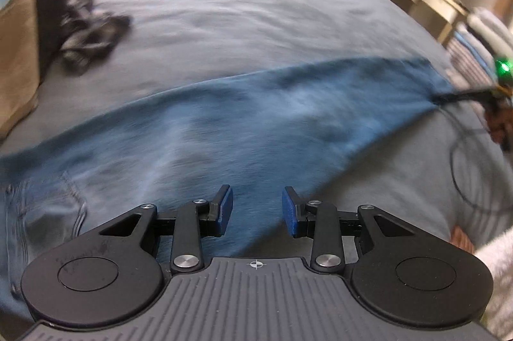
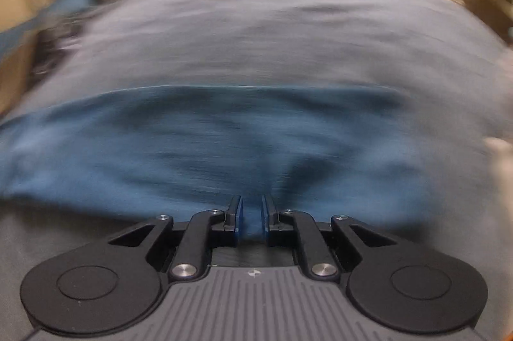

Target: Fold clothes

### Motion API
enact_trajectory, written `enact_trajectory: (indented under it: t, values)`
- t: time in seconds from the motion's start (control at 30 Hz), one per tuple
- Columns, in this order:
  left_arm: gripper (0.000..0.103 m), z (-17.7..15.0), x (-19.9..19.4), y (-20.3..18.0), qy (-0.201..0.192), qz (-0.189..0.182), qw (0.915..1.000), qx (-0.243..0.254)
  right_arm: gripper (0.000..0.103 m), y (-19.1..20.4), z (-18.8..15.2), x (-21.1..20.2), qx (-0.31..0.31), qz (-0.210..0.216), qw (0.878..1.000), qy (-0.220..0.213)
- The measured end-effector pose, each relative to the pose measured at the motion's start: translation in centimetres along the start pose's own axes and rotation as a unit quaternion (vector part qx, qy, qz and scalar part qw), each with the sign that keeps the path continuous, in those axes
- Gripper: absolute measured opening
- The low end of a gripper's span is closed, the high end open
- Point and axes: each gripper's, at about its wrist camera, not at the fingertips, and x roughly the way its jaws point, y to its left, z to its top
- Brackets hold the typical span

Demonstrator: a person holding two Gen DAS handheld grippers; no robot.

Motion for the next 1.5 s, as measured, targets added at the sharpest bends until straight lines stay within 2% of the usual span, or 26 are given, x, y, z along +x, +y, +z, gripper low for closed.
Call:
enact_trajectory:
  t: [0.07,0.13,0.17,0.23,0.3,0.33,0.37,0.43,0.47,0.5,0.53,0.6,0.67,0.73,0.8,0.87,0.93,1.0,1.1,1.2,1.3,1.37,1.47,1.5]
  values:
    - [0.033,-0.1,0.0,0.7,-0.006,0.004,1.0000,-0.005,0.012,-0.4,0.1,-1.5,-0.021,-0.076,0.997,0.019]
    - [0.033,0.0,0.0,1.2,-0.004,0.014,0.9999,-0.006,0.012,-0.2,0.2,-3.0,-0.040,-0.120,0.991,0.038]
    - [0.033,0.0,0.0,1.4,-0.003,0.019,0.9998,-0.007,0.012,0.8,0.7,-3.8,-0.059,-0.126,0.990,0.036]
    - [0.033,0.1,0.3,2.0,0.001,0.023,0.9995,-0.023,0.013,4.5,1.4,-4.9,-0.121,-0.092,0.988,0.015]
    - [0.033,0.0,1.0,2.4,0.017,0.019,0.9989,-0.038,0.014,9.4,2.4,-5.1,-0.180,-0.020,0.984,-0.001]
    - [0.033,-0.2,1.7,2.5,0.032,0.023,0.9984,-0.041,0.017,12.5,2.9,-4.8,-0.225,0.019,0.974,-0.007]
    - [0.033,-0.5,2.3,2.5,0.046,0.027,0.9976,-0.043,0.020,15.7,2.8,-4.4,-0.277,0.051,0.959,-0.014]
    - [0.033,-1.2,3.4,2.3,0.059,0.034,0.9968,-0.041,0.027,22.0,2.6,-3.5,-0.377,0.116,0.919,-0.027]
    - [0.033,-1.6,3.8,2.2,0.059,0.037,0.9969,-0.036,0.027,24.1,2.6,-2.8,-0.402,0.142,0.904,-0.028]
    - [0.033,-1.9,3.8,2.1,0.053,0.040,0.9974,-0.027,0.028,26.0,2.7,-1.7,-0.415,0.169,0.894,-0.023]
    - [0.033,-2.2,3.8,1.9,0.048,0.042,0.9978,-0.019,0.029,27.3,2.6,-1.0,-0.416,0.186,0.890,-0.015]
    - [0.033,-2.2,3.1,1.8,0.045,0.041,0.9981,-0.007,0.030,29.3,2.5,2.1,-0.406,0.197,0.892,0.036]
    - [0.033,-2.0,1.7,1.7,0.037,0.032,0.9988,-0.001,0.030,29.6,2.9,2.5,-0.388,0.194,0.899,0.056]
    - [0.033,-1.6,0.5,1.7,0.010,0.020,0.9997,0.011,0.030,30.0,3.3,3.0,-0.370,0.192,0.906,0.076]
    - [0.033,-1.2,-0.3,1.9,-0.016,0.011,0.9996,0.019,0.030,29.8,4.7,2.4,-0.336,0.206,0.916,0.070]
    - [0.033,-0.6,0.4,2.7,-0.026,0.017,0.9995,0.001,0.030,30.2,5.5,2.0,-0.309,0.228,0.921,0.057]
    - [0.033,-0.6,2.3,3.8,-0.004,0.008,0.9992,-0.040,0.030,30.5,5.5,2.0,-0.306,0.238,0.920,0.050]
    - [0.033,-1.2,4.0,4.5,0.018,-0.006,0.9973,-0.071,0.030,30.5,4.6,2.9,-0.310,0.229,0.921,0.058]
    - [0.033,-1.5,3.7,3.8,0.006,-0.004,0.9990,-0.044,0.030,30.0,3.1,4.0,-0.304,0.220,0.924,0.072]
    - [0.033,-1.0,2.7,3.4,-0.012,-0.009,0.9995,-0.027,0.030,30.3,4.2,3.4,-0.285,0.211,0.932,0.071]
    - [0.033,-0.3,1.8,3.3,-0.040,-0.012,0.9990,-0.017,0.030,30.6,5.0,2.4,-0.274,0.230,0.933,0.049]
    - [0.033,0.1,2.9,3.5,-0.041,-0.002,0.9989,-0.023,0.030,30.8,4.8,2.9,-0.274,0.227,0.933,0.054]
    - [0.034,-0.4,5.8,4.0,-0.016,-0.001,0.9995,-0.027,0.030,30.6,4.1,4.8,-0.267,0.216,0.936,0.078]
    - [0.034,-0.9,5.9,3.7,-0.032,0.004,0.9994,-0.016,0.030,30.1,4.0,5.0,-0.256,0.221,0.938,0.075]
